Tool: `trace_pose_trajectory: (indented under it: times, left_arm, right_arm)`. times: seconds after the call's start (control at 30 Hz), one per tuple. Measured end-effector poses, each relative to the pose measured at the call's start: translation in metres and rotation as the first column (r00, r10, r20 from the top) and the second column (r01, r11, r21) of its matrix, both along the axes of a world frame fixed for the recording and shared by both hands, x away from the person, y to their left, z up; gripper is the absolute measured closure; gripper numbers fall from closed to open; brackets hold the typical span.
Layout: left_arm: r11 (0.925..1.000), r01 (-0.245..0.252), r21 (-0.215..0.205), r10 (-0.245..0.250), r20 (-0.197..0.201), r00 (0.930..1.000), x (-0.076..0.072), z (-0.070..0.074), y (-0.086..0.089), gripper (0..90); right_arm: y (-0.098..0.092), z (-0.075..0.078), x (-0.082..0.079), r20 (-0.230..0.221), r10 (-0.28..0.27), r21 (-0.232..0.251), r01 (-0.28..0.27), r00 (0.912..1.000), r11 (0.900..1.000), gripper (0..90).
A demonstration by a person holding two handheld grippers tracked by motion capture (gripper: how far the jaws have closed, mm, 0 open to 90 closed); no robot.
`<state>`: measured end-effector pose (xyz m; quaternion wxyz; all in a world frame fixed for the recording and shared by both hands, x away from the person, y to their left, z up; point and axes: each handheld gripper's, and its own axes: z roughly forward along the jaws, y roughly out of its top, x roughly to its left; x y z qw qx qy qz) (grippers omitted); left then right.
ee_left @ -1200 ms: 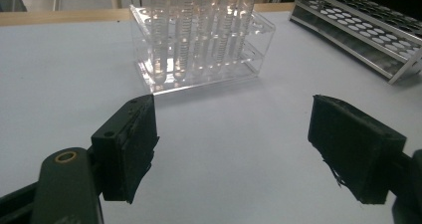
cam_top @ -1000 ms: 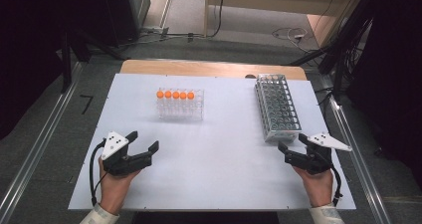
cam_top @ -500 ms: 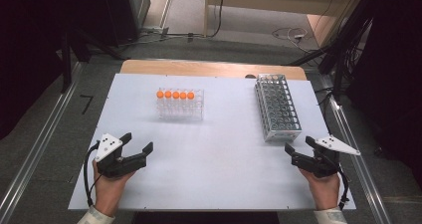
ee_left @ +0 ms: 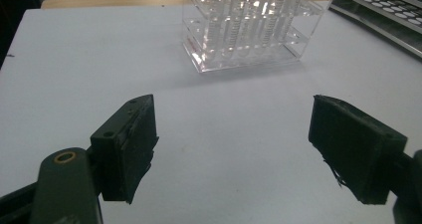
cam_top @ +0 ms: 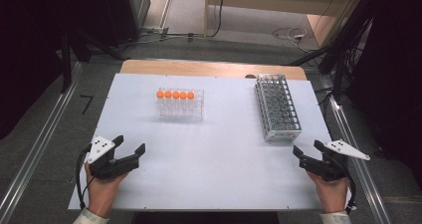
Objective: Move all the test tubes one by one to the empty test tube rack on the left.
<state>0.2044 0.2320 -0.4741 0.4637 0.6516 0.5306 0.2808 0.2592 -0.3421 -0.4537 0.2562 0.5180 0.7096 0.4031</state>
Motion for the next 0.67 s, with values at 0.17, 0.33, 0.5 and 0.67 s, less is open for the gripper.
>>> trace_pose_trajectory:
  times: [0.17, 0.33, 0.5, 0.67]
  left_arm:
    - [0.9999, -0.011, 0.001, 0.011, -0.003, 0.9999, -0.002, -0.002, 0.005, 19.4]
    - [0.9997, -0.022, 0.000, 0.022, -0.010, 0.9997, -0.004, -0.004, 0.008, 19.4]
    - [0.9996, -0.028, 0.007, 0.028, -0.017, 0.9995, -0.006, -0.006, 0.012, 19.4]
    - [0.9990, -0.041, 0.015, 0.042, -0.041, 0.9983, -0.005, -0.011, 0.016, 19.3]
  right_arm:
    - [-0.003, -0.001, -0.001, -0.002, -0.006, -0.005, 0.006, 1.0000, 1.000, 16.9]
    - [-0.005, -0.002, -0.001, -0.006, -0.015, -0.010, 0.015, 0.9999, 1.000, 16.9]
    - [-0.009, -0.004, -0.001, -0.012, -0.030, -0.008, 0.030, 0.9995, 1.000, 16.9]
    - [-0.015, -0.008, -0.001, -0.023, -0.047, -0.016, 0.047, 0.9986, 0.999, 16.2]
